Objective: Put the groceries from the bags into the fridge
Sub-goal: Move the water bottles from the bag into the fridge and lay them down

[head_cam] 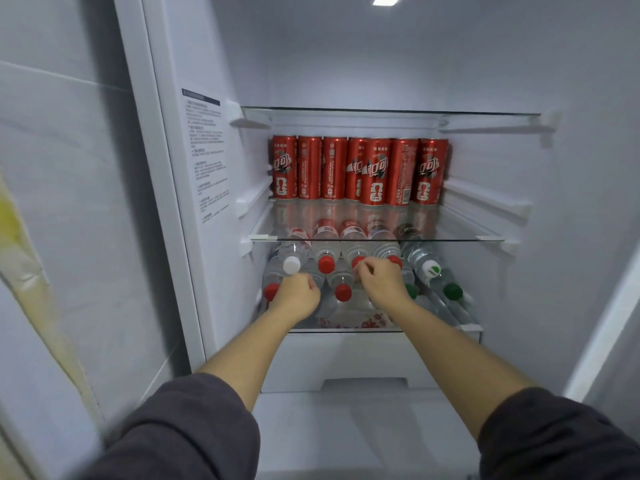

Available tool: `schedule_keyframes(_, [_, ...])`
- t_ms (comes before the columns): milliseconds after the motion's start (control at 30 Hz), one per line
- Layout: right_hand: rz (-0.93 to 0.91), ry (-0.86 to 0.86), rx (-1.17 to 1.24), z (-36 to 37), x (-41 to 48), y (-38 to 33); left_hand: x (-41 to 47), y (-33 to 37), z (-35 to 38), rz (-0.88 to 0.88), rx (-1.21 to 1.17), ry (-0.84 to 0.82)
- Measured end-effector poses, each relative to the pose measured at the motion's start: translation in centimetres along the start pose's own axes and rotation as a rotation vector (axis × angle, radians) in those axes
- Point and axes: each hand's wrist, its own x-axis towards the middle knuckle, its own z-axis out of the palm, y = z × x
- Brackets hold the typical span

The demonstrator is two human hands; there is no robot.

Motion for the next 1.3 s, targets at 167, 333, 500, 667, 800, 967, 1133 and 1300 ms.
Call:
schedule_keyframes(167, [-0.018, -0.047, -0.051, -0.3, 0.4, -0.4, 0.3, 0.2, 0.2, 0.022, -0.036, -0.006])
schedule_keyframes(333, [0.070, 0.112, 0.071, -1.7, -0.9, 3.4, 0.3, 0.7, 1.3, 0.123, -0.089, -0.056])
schedule_keyframes(500, [0.317, 0.287, 0.327, -4.1, -1.3, 7.8, 0.2, 4.4, 3.9, 0.265, -0.238, -0.367])
schedule_keyframes(667, [0.464, 0.297, 0.541, -5.7, -0.2, 10.2, 1.5, 5.5, 6.2, 0.231, -0.391, -0.420])
schedule_keyframes(800, [0.474, 0.226, 0.582, -5.8, 0.8, 10.3, 2.3, 5.2, 6.7, 0.171, -0.499, -0.380])
schedule_keyframes(967, [0.473, 0.203, 0.620, -6.6, 0.9, 10.2, 2.5, 4.9, 6.7, 0.200, -0.487, -0.397])
schedule_keyframes(1133, [0.426, 0.225, 0.645, -6.7, 0.4, 9.8, 2.4, 5.0, 5.4, 0.173, -0.638, -0.398])
schedule_keyframes(1300, [0.360, 0.157, 0.774, -7.3, 2.2, 7.4, 3.4, 5.7, 3.5, 0.161, -0.779, -0.267])
